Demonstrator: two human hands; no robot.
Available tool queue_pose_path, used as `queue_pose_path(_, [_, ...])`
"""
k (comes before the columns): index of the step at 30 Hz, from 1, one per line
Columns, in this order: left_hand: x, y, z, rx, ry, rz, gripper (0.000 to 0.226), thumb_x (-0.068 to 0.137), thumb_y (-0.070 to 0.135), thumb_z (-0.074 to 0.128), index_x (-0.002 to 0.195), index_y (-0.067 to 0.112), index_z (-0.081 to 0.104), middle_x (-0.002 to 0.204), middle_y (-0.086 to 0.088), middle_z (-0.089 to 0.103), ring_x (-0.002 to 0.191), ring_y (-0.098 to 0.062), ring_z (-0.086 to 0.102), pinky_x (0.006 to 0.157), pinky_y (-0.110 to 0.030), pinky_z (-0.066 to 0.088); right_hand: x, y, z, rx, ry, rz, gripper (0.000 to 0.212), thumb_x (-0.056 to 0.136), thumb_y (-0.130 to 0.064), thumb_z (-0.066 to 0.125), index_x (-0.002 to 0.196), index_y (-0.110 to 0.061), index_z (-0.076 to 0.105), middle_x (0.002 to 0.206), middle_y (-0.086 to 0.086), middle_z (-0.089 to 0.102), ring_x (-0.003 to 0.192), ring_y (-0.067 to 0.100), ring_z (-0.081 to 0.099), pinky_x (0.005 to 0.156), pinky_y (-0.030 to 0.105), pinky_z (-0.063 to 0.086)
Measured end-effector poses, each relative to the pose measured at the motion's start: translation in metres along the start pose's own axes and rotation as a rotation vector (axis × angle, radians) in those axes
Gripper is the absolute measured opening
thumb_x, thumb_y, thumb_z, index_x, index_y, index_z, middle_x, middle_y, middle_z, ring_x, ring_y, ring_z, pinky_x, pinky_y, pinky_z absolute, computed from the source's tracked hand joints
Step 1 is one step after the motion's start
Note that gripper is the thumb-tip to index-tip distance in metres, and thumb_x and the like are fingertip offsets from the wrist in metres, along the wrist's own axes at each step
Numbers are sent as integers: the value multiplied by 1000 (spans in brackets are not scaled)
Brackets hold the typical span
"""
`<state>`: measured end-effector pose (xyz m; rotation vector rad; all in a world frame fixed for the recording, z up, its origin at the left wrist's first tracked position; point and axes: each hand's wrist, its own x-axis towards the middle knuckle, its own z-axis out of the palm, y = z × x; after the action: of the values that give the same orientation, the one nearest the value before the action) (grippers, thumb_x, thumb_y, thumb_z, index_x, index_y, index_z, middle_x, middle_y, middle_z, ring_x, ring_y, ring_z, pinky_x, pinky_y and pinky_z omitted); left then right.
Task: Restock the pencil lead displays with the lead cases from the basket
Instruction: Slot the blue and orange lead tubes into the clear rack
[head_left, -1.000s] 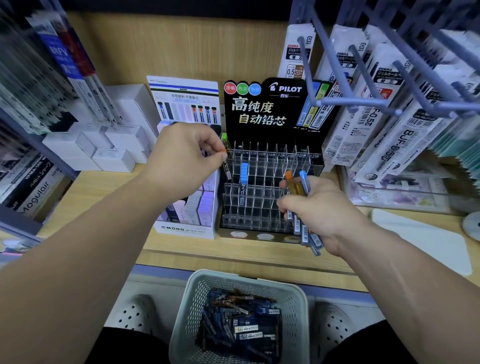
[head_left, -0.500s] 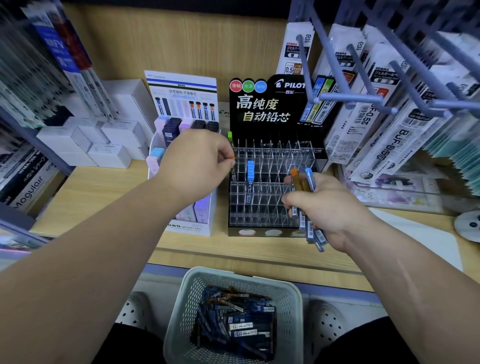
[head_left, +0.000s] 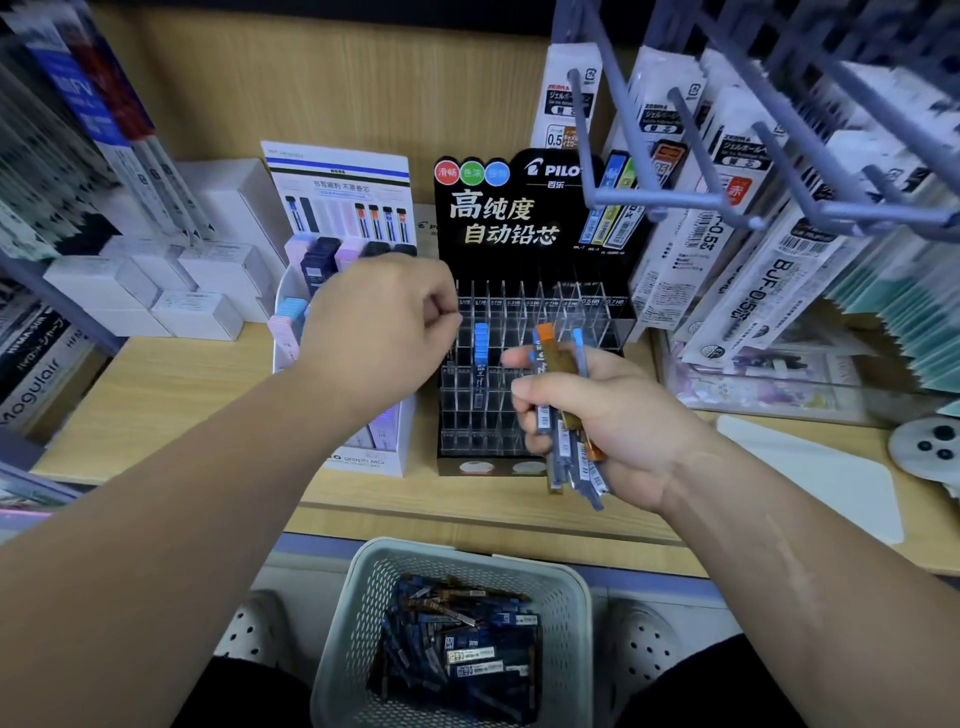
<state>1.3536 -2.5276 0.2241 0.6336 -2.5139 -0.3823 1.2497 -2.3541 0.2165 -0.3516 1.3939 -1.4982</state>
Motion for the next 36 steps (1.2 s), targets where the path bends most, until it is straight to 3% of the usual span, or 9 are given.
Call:
queue_pose_path(2, [-2, 14, -9, -323, 16, -110, 7, 85, 26, 72, 78, 22, 72, 67, 5, 67, 60, -7, 57, 65, -26, 50, -2, -1, 3, -55, -58, -9, 25, 90, 4, 66, 112, -7, 67, 70, 4, 62, 61, 15, 56, 54, 26, 46])
queue_pose_path(4, [-4, 30, -16, -689, -129, -245, 6, 88, 20, 73, 83, 18, 76, 68, 2, 69, 56, -9, 57, 59, -22, 48, -3, -1, 6, -94, -104, -13, 23, 90, 4, 66, 110, -9, 66, 70, 4, 61, 61, 15, 56, 55, 27, 47])
queue_pose_path(6, [-8, 40, -18, -846, -305, -303, 7, 91, 10, 69, 91, 9, 76, 62, 5, 66, 49, -4, 52, 51, -11, 39, -4, -1, 10, -109, -134, -20, 23, 89, 4, 66, 108, -9, 64, 69, 4, 60, 60, 16, 55, 55, 27, 47])
queue_pose_path(10, [-10, 37, -18, -868, -410, -296, 11, 91, 2, 67, 92, 10, 75, 59, 9, 65, 55, -4, 54, 50, -9, 38, -6, -1, 13, -114, -149, -32, 22, 89, 5, 66, 106, -8, 62, 67, 3, 60, 59, 15, 55, 54, 27, 48])
queue_pose_path(16, [-10, 34, -20, -962, -368, -347, 16, 88, 9, 71, 76, 19, 76, 62, -11, 62, 52, -12, 44, 46, -17, 34, -9, -6, 12, -144, -185, -48, 24, 89, 6, 66, 107, -9, 62, 66, 1, 59, 56, 14, 54, 52, 24, 48])
queue_pose_path(24, [-11, 37, -19, -1005, -348, -337, 13, 90, 7, 68, 78, 13, 72, 65, -13, 63, 50, -8, 46, 46, -13, 36, -9, -13, 6, -244, -217, -95, 25, 88, 9, 65, 105, -9, 61, 66, -1, 58, 57, 14, 54, 53, 25, 47])
queue_pose_path(31, [-14, 39, -20, -1030, -336, -326, 16, 91, 7, 66, 76, 14, 71, 62, -11, 60, 51, -11, 44, 46, -15, 35, -11, -16, 5, -315, -209, -120, 27, 86, 9, 68, 105, -9, 61, 69, -1, 60, 55, 12, 55, 53, 25, 47])
queue_pose_path(36, [-12, 40, -19, -1032, -311, -345, 19, 93, 13, 65, 76, 19, 71, 52, -7, 54, 56, -21, 53, 44, -20, 35, -11, -16, 3, -364, -203, -113, 29, 85, 9, 71, 109, -4, 61, 73, 2, 60, 58, 14, 56, 55, 27, 48])
